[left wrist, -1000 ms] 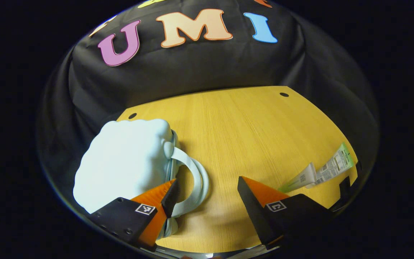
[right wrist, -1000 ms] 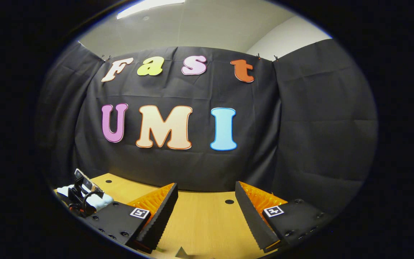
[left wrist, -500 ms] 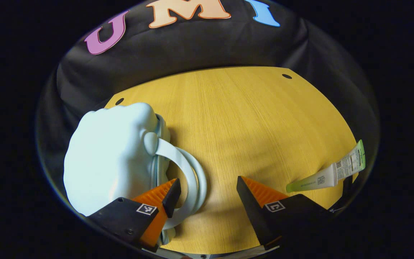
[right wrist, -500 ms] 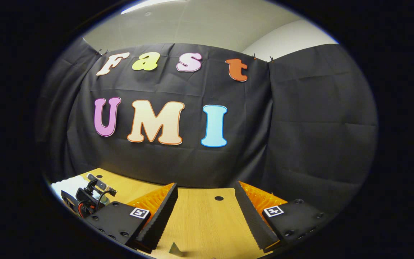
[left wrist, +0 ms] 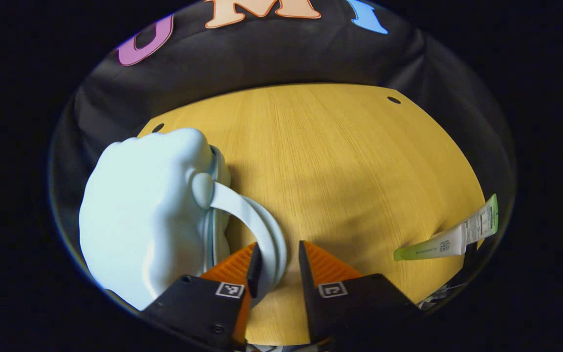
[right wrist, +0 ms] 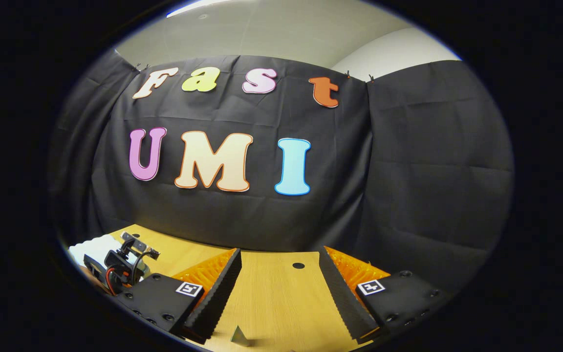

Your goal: First open the suitcase, pack the skin care products into it, and then close the suitcase.

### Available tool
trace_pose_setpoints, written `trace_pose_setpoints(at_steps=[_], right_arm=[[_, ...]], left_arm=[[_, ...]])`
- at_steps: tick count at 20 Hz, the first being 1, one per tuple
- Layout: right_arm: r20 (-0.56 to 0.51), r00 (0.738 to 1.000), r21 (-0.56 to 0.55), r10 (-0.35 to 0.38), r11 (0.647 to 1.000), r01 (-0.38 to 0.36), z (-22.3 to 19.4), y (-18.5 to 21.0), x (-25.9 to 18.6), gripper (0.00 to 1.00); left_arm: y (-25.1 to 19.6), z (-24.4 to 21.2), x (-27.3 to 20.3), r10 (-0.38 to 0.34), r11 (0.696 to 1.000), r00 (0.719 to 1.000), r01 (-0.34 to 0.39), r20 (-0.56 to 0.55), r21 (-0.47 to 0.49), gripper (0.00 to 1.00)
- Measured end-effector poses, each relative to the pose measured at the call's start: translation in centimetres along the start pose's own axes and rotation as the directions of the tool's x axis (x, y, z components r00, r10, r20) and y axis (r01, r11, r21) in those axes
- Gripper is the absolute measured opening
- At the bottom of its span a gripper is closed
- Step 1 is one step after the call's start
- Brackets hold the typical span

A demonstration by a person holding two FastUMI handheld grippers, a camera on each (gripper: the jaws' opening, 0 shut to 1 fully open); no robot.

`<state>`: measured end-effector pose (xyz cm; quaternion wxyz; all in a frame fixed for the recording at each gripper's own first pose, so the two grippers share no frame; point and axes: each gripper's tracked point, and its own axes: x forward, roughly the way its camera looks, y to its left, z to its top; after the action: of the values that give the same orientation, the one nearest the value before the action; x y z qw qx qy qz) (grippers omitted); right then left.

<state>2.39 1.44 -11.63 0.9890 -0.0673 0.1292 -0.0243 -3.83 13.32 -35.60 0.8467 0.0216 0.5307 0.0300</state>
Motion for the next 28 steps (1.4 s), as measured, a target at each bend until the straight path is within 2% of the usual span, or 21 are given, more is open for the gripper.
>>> trace_pose_setpoints(at_steps=[1,4,6,8,11,14,25,28], right_arm=[[0.001,1.000,0.001,0.003,1.000,-0.003,0.0,0.1,0.0,0.99],[0.002,1.000,-0.002,0.018,1.000,-0.018,-0.2,0.5,0.2,0.99],[0.010,1.000,-0.003,0.025,1.000,-0.025,-0.1,0.7,0.2,0.96],[0.014,1.000,0.000,0.028,1.000,-0.028,0.0,0.7,0.2,0.99],[0.023,0.999,0.009,0.031,0.999,-0.031,0.1,0.6,0.2,0.96],[0.022,0.999,0.023,0.036,0.999,-0.037,-0.3,0.6,0.3,1.00],[0.015,0.995,0.077,0.096,0.992,-0.097,-1.2,2.1,1.0,0.99],[0.021,0.993,0.085,0.117,0.989,-0.118,-1.1,2.8,1.3,0.99]], left_arm=[[0.3,0.1,0.0,0.000,1.000,1.000,0.000,-0.001,-0.013,0.25],[0.4,-0.1,0.0,-0.011,0.999,1.000,0.010,-0.022,-0.044,0.09],[0.4,-0.2,0.0,-0.018,0.999,0.999,0.016,-0.041,-0.036,0.07],[0.3,-0.1,-0.2,-0.012,1.000,0.999,0.011,-0.049,-0.025,0.04],[0.4,0.5,-0.6,0.018,1.000,1.000,-0.018,-0.021,0.000,0.00],[0.0,1.2,-1.5,0.022,1.000,1.000,-0.022,0.002,0.004,0.00],[2.4,6.6,-8.7,0.040,0.999,0.993,-0.040,0.108,0.003,0.00],[3.9,8.2,-11.0,0.031,0.999,0.990,-0.029,0.140,-0.022,0.00]])
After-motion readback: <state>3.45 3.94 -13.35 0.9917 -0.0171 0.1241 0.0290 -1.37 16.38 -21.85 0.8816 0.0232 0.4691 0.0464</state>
